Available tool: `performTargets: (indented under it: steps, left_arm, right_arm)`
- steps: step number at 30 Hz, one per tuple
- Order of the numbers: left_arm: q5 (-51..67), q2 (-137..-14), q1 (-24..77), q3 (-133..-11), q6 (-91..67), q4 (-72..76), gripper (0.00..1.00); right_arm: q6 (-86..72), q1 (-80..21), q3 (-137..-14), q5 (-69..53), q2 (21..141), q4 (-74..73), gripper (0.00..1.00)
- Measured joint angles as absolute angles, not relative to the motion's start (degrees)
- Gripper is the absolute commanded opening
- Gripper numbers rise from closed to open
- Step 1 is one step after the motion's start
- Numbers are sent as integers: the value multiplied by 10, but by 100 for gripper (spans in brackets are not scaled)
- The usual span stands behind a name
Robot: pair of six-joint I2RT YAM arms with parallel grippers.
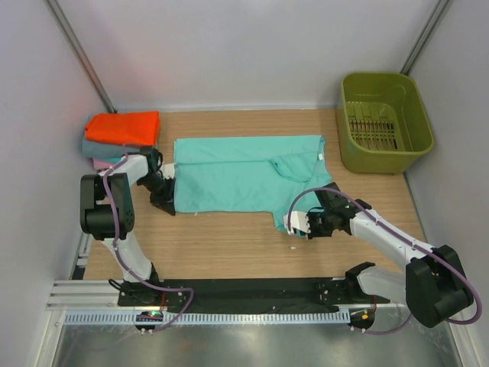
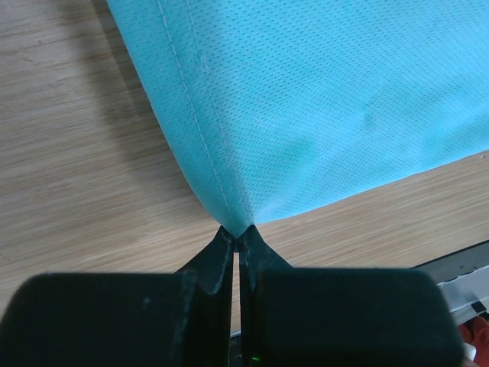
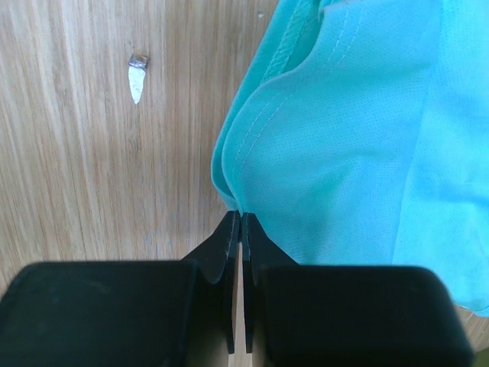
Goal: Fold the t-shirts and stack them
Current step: Fold the tshirt
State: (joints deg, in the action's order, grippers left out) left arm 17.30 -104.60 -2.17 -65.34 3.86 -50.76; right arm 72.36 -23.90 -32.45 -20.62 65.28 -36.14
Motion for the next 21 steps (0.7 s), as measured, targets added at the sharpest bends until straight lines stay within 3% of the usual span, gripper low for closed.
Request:
performTargets:
  steps: [12, 21]
  left_arm:
    - [181, -994, -22, -727, 96, -583, 0]
    - [194, -1035, -22, -844, 133, -646, 0]
  right_arm:
    - [626, -239, -391, -177, 609, -347, 3]
    - [564, -233, -488, -138, 657, -290, 1]
